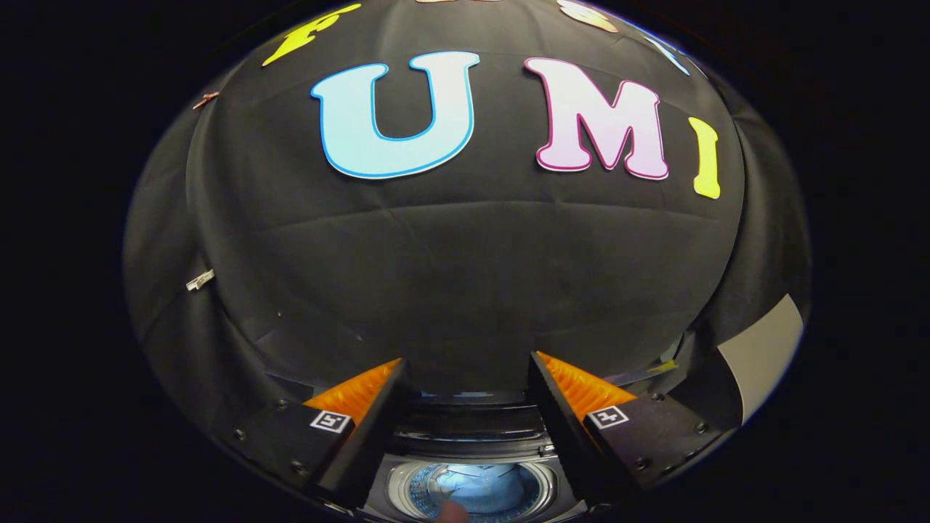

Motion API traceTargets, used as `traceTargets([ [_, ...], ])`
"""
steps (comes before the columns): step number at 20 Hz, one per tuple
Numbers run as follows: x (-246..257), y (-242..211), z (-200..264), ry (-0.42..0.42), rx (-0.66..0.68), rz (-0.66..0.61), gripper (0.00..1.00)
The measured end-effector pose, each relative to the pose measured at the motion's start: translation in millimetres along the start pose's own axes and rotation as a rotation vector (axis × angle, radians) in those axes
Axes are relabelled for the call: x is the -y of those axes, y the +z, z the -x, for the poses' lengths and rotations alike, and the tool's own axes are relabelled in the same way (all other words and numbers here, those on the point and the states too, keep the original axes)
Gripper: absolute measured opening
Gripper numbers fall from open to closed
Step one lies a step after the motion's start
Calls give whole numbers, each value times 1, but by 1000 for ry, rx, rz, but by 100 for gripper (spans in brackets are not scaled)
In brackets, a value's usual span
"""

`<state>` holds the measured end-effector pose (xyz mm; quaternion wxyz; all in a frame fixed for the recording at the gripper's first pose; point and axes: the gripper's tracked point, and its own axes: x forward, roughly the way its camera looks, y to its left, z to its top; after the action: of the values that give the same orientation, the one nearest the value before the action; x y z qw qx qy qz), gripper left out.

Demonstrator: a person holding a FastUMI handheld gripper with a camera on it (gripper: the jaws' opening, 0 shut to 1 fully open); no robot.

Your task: Put the clothes into the washing machine and then close the washing machine lid.

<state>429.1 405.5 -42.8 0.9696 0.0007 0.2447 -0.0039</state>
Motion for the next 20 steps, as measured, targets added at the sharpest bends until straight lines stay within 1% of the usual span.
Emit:
traceTargets([
  [4, 3, -6, 16, -36, 73, 7, 100],
  [5, 2, -11, 26, -40, 79, 9, 100],
  [8, 1, -23, 46, -47, 60, 12, 100],
  [13, 2, -39, 70, -42, 81, 19, 100],
  [17, 2, -51, 83, -37, 64, 11, 100],
  [20, 1, -56, 88, -33, 76, 14, 100],
])
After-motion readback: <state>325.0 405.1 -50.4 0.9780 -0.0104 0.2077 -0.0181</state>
